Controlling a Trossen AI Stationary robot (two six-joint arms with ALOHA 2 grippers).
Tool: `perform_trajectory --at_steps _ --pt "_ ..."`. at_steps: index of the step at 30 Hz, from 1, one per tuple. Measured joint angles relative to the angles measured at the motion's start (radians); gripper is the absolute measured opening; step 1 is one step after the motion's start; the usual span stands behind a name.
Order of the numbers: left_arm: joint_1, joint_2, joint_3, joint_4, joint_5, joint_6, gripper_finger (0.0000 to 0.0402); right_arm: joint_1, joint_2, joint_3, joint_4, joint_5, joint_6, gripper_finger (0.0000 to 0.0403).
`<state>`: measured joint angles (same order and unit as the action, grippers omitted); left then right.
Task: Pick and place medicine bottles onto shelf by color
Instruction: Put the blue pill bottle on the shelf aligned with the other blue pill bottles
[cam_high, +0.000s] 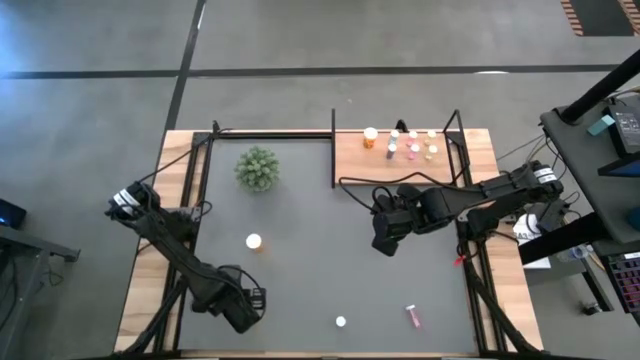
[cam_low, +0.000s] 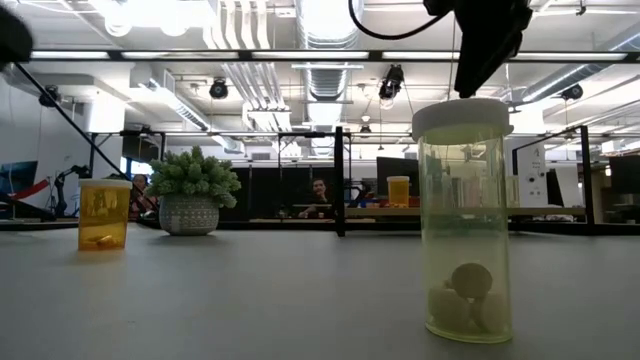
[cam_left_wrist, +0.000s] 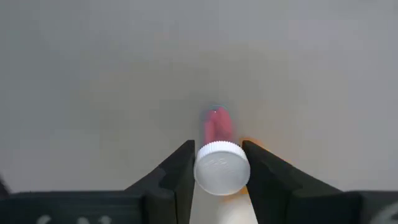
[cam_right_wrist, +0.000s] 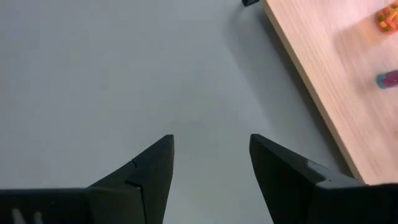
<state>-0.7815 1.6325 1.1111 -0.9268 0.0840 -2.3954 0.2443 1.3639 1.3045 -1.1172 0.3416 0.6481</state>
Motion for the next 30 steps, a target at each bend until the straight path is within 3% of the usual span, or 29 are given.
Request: perform_trajectory --at_steps 10,21,30 --pt "0.130 -0.001 0.096 0.003 -0.237 0.159 0.0110 0.000 -0.014 0.064 -0.008 0.000 -0.077 0.0201" --pt "0.425 -0.001 0.207 0.103 -0.348 0.735 0.0109 0.000 -0.027 0.076 0.010 0.003 -0.253 0.0201" --pt "0.646 -0.001 0.253 0.309 -0.353 1.160 0.0109 -0.003 -0.027 0.069 0.319 -0.007 -0.559 0.0201"
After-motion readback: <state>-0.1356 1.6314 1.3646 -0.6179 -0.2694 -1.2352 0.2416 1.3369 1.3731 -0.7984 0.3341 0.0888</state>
